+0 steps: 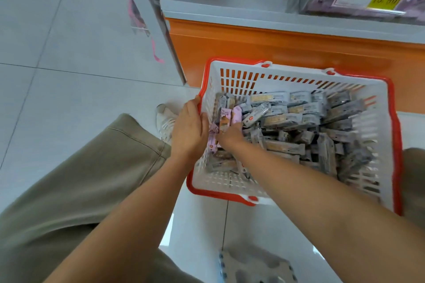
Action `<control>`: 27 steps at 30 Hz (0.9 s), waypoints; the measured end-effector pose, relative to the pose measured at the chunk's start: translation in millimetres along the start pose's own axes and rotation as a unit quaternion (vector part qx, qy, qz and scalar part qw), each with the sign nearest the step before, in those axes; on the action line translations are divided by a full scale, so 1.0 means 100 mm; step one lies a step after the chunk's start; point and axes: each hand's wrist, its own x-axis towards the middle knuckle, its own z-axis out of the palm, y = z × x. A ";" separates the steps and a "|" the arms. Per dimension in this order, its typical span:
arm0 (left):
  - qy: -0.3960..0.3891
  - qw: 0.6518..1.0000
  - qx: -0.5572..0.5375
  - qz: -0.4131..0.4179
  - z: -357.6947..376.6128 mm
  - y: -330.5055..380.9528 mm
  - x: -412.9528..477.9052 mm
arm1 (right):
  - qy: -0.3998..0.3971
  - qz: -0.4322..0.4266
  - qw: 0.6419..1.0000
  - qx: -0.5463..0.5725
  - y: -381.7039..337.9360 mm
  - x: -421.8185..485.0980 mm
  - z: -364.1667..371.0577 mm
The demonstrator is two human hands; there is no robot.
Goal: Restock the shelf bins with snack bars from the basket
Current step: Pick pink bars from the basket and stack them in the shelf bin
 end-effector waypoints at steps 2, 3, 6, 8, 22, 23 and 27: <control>-0.004 1.000 -0.003 0.000 -0.01 0.00 0.00 | 0.018 0.011 0.999 0.026 0.02 0.03 0.01; -0.006 1.000 -0.006 0.001 -0.01 0.00 0.00 | 0.025 0.012 0.999 0.035 0.03 0.03 0.02; -0.009 1.000 -0.005 0.007 -0.04 0.01 -0.01 | 0.050 0.014 0.998 0.028 0.08 0.07 0.09; -0.008 1.000 0.005 0.010 -0.07 0.03 -0.01 | 0.061 0.007 0.997 0.041 0.11 0.09 0.11; -0.083 0.981 0.155 0.085 -0.33 0.52 0.09 | 0.020 -0.211 0.977 -0.012 -0.16 -0.67 -1.37; -0.104 0.979 0.138 0.112 -0.33 0.62 0.09 | 0.003 -0.231 0.973 -0.021 -0.18 -0.78 -1.52; -0.226 0.968 0.035 0.108 -0.30 1.16 0.04 | -0.038 -0.307 0.950 -0.050 -0.27 -1.21 -2.02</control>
